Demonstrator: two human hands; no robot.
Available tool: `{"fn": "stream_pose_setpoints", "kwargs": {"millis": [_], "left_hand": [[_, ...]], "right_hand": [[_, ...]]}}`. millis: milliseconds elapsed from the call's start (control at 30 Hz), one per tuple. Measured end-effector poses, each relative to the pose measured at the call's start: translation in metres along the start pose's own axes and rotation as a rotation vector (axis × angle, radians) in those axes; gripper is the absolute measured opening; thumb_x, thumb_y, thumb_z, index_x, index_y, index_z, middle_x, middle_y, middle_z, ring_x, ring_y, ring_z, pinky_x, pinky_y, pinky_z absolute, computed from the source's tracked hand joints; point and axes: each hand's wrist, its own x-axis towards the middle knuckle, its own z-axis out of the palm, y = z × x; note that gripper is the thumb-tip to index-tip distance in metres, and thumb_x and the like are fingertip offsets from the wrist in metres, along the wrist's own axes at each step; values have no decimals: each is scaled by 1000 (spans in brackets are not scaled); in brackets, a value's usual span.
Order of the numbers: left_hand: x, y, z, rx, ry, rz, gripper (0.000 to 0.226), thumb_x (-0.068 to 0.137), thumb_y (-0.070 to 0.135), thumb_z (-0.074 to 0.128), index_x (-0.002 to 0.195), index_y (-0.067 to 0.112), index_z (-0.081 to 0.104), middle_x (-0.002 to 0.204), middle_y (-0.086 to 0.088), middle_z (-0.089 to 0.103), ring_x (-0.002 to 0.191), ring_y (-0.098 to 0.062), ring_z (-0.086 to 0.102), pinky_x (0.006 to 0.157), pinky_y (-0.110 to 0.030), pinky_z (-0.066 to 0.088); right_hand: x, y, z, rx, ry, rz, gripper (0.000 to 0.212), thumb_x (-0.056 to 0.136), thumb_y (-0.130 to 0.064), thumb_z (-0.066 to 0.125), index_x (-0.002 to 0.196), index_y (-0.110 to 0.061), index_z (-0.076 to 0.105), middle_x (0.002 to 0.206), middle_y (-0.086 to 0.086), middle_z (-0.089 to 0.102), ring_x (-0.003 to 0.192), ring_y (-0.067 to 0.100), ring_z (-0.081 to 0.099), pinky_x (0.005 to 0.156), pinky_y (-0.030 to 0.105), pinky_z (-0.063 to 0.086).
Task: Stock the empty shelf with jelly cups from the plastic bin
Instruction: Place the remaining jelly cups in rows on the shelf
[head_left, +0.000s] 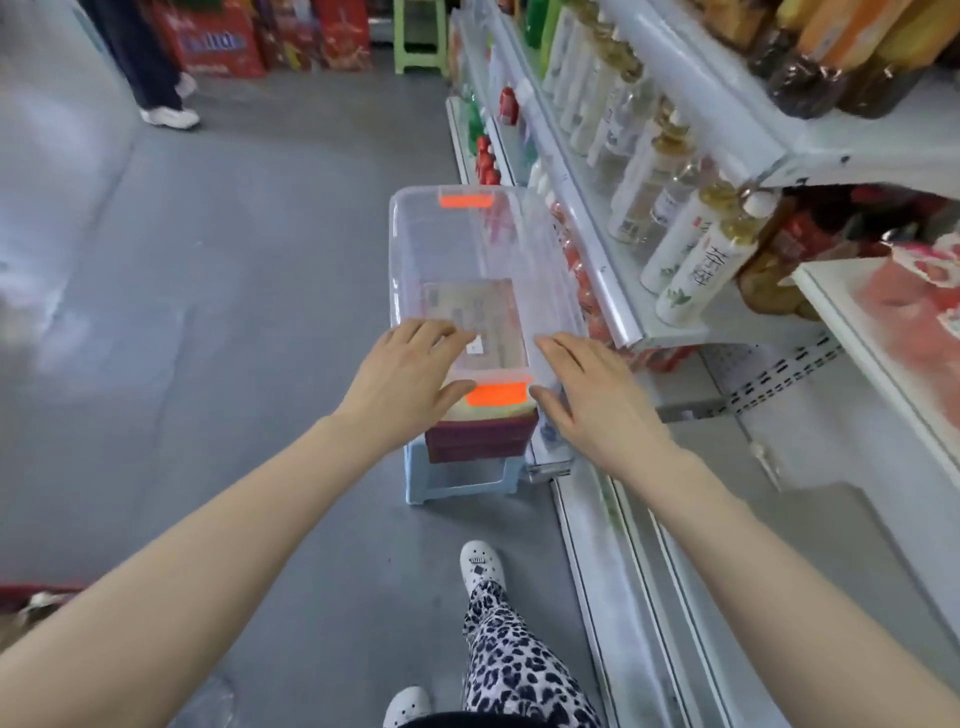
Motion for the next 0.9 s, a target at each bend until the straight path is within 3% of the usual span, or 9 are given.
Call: {"fn": "stream_pose_setpoints", "kwargs": {"millis": [200, 400, 533, 667, 900], "left_hand": [[53, -52, 35, 18, -2, -197, 49, 84, 34, 71, 126, 13, 60, 120, -8, 61, 106, -35, 57, 90, -44, 48], [91, -77, 76, 29, -15, -235, 46, 78, 27, 77, 119, 10, 63, 112, -11, 63, 98, -36, 59, 86, -44, 50], [95, -85, 99, 43, -39, -244, 46, 78, 28, 77, 119, 12, 62, 110, -8, 62, 98, -33, 57, 91, -42, 46], [90, -91, 113, 62, -35, -241, 43, 77, 27, 77, 115, 12, 65, 110, -8, 61, 99, -30, 56, 107, -43, 35], [92, -93, 115, 52, -24, -247, 44, 71, 20, 80, 112, 11, 67, 110, -8, 62, 99, -30, 57, 111, -40, 27]], "right_hand": [[99, 43, 40, 104, -161, -97, 49, 95, -34, 48, 135, -6, 51, 128, 13, 57, 114, 34, 54, 98, 42, 43], [166, 64, 111, 44, -736, -153, 50, 95, -20, 53, 143, -27, 44, 140, 6, 52, 125, 30, 50, 99, 37, 42], [186, 57, 160, -13, -1031, -261, 56, 95, -15, 54, 148, -22, 37, 147, 7, 44, 130, 28, 47, 102, 32, 39], [201, 53, 194, -28, -1100, -297, 61, 93, -18, 58, 149, -15, 35, 146, 13, 39, 133, 30, 42, 105, 33, 35], [201, 46, 233, -22, -1052, -344, 48, 87, -31, 67, 128, -10, 55, 132, 14, 47, 116, 33, 53, 96, 36, 43]]}}
